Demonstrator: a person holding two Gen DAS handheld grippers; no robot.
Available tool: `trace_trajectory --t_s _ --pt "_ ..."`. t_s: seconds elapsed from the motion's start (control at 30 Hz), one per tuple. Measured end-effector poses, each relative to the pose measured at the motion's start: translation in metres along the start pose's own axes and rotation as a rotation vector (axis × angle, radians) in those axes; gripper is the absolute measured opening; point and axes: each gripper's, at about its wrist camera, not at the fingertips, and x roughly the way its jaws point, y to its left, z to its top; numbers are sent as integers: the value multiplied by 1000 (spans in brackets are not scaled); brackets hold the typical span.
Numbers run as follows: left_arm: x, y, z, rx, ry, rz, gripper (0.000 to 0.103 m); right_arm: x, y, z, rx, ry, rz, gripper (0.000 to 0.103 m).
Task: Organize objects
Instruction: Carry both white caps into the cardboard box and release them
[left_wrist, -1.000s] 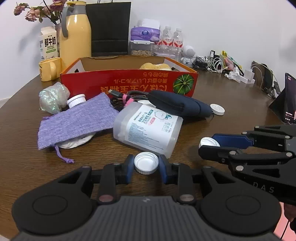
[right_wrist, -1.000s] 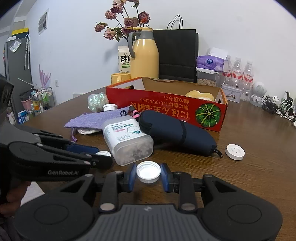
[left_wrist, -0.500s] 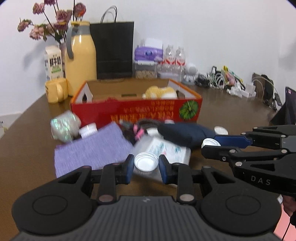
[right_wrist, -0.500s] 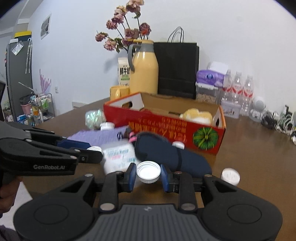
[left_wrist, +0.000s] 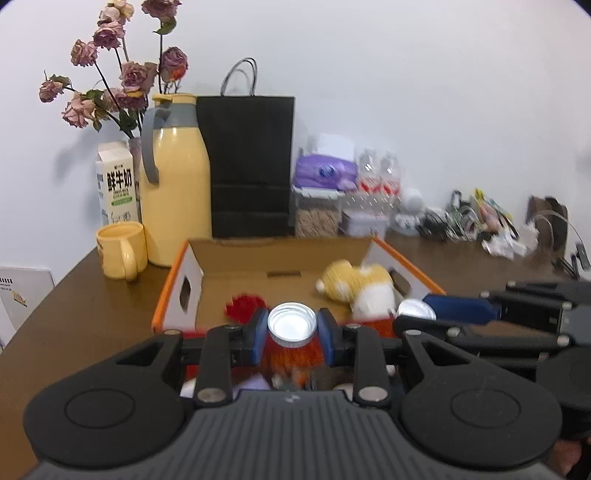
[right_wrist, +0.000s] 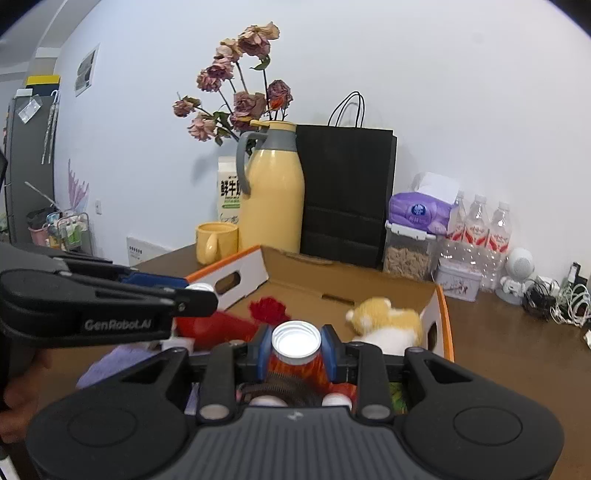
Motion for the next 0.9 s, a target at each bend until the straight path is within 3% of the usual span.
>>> trace_trajectory --t_s 0.4,0.63,0.9 --pt "78 25 42 -83 2 78 29 93 -19 38 20 25 -26 27" --pt "120 42 32 -135 71 104 29 140 -36 34 97 85 -19 27" --pt "132 45 19 -115 133 113 29 152 -42 19 117 150 -3 27"
